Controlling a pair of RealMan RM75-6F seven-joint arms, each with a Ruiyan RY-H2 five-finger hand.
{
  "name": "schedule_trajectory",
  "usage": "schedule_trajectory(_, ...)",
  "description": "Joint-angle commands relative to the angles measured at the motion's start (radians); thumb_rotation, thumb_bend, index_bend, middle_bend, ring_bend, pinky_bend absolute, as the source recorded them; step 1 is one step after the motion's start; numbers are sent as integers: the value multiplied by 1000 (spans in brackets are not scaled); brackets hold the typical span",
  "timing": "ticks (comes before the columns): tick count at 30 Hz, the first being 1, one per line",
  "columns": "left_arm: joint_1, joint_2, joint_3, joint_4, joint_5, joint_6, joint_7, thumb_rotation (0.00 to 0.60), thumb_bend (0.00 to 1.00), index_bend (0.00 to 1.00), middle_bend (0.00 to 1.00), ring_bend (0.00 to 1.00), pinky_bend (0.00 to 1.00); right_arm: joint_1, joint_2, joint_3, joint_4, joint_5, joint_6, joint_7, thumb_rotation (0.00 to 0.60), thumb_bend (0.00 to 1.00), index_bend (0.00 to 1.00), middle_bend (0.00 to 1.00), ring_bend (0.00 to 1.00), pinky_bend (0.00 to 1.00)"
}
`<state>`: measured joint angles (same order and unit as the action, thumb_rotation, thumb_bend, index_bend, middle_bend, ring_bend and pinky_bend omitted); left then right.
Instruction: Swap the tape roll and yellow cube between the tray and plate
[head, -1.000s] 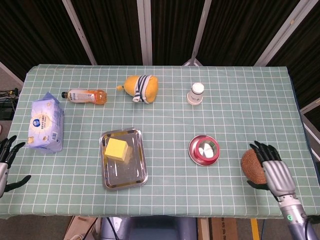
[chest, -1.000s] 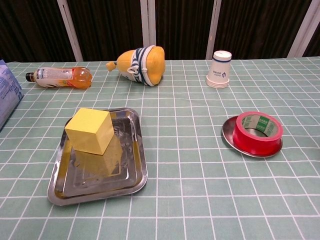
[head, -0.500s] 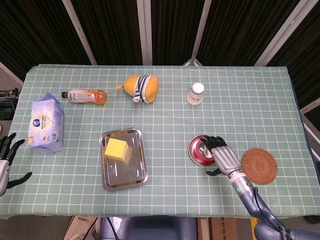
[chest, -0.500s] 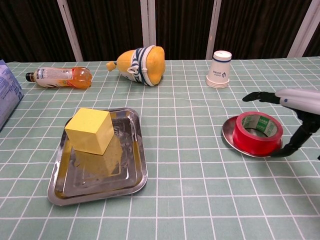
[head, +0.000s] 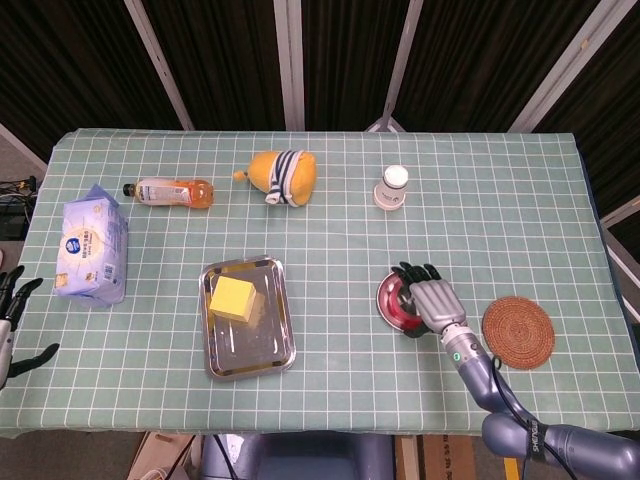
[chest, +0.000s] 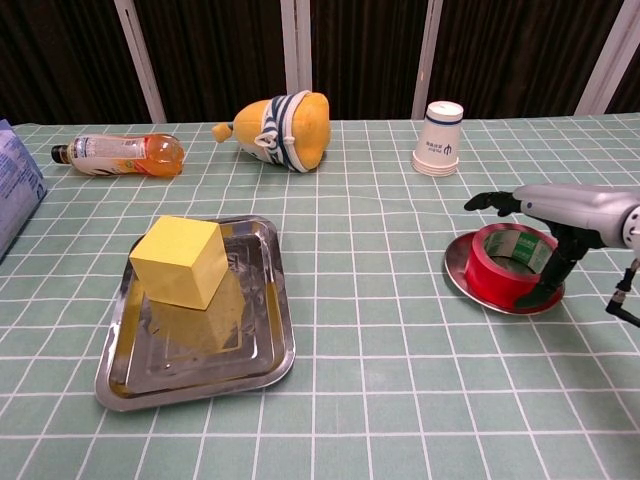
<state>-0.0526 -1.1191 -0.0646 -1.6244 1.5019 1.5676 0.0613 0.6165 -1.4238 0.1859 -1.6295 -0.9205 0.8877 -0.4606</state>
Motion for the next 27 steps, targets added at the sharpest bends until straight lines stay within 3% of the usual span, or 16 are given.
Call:
schedule_trajectory(1,2,0,0,-4,0,3,2,600,144,150,0,0,18,4,1,-8,-1,5,14,-6,600,44,177,208,301,59)
schedule_trajectory(5,5,3,2,-8,0,5,1,600,144,150,0,0,19,8,-11,-17,14,-15,50,-19,600,109,246,302,465,210)
schedule_trajectory(9,8,8,5,-11,8,9,-6,600,144,150,0,0,21,7,-24,-29,27,-50,79,-18,600,199,300,328,497,273)
schedule_trajectory(13,9,10,4,-13,4,8,-10,600,144,150,0,0,21,6,-30,-18,34,-94,109,11,600,223,317,336,517,289)
schedule_trajectory(15,9,10,1,-14,0,8,-10,600,144,151,0,0,21,28,-31,24,19,-123,126,34,600,223,317,335,517,289)
schedule_trajectory(21,7,9,0,-13,-8,1,-6,600,144,150,0,0,21,114,-80,76,29,-79,78,-3,600,223,317,335,517,289)
schedule_trajectory(27,-1,4,-5,-6,-26,-20,6,600,144,151,0,0,21,197,-192,108,108,-10,48,-40,600,222,317,335,517,287)
